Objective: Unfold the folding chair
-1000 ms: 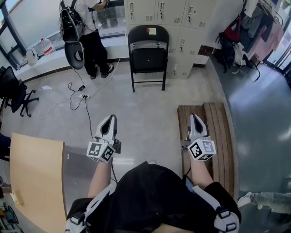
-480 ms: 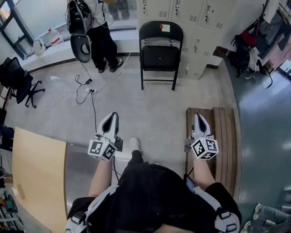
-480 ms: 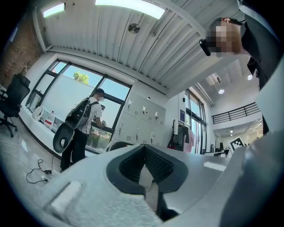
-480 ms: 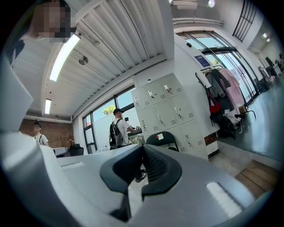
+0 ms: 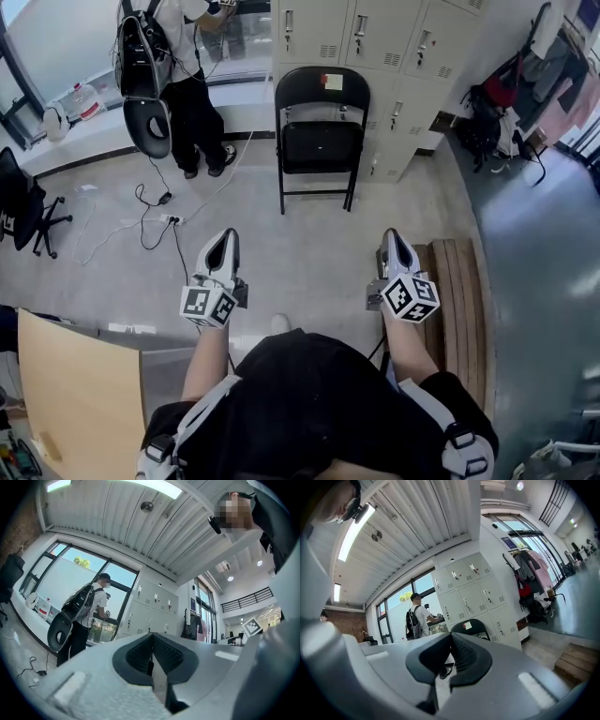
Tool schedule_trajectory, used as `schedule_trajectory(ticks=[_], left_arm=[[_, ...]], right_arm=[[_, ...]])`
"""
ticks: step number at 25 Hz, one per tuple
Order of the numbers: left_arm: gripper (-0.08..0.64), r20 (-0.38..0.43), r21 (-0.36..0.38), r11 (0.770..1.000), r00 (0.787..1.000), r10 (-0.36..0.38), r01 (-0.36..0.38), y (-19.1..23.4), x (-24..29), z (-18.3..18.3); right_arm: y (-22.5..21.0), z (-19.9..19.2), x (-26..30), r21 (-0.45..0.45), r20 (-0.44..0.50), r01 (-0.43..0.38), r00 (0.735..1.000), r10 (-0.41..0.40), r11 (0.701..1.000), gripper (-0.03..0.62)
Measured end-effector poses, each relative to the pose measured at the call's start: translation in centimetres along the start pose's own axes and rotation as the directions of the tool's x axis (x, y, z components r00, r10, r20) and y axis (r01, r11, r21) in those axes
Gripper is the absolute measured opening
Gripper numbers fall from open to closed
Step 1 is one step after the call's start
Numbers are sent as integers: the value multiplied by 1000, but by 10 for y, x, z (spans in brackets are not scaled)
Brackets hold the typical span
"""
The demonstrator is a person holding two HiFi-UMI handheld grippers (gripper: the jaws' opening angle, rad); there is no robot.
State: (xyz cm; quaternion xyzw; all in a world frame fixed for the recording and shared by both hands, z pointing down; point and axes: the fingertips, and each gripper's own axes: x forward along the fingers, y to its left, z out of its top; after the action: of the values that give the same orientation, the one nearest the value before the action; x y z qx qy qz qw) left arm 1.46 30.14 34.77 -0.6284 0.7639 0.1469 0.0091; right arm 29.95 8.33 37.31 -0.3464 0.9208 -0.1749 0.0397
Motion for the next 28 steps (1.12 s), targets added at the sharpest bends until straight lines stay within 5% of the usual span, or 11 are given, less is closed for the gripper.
schedule_trajectory(ticks=[11,20,28], left_arm=[[5,-39,-32,999,999,-30,29,88,48,2],[5,-82,-42,998,995,-52,49,111,90,-19],[5,-80,18,1000,997,-3,5,142,150,-20]], right_arm=[[51,-11,90,-16,-32,8,999,-8,1000,5],[33,-20,131,-1,-59,46,997,-46,999,6],[10,-16,226,0,-55,34,998,-34,999,5]])
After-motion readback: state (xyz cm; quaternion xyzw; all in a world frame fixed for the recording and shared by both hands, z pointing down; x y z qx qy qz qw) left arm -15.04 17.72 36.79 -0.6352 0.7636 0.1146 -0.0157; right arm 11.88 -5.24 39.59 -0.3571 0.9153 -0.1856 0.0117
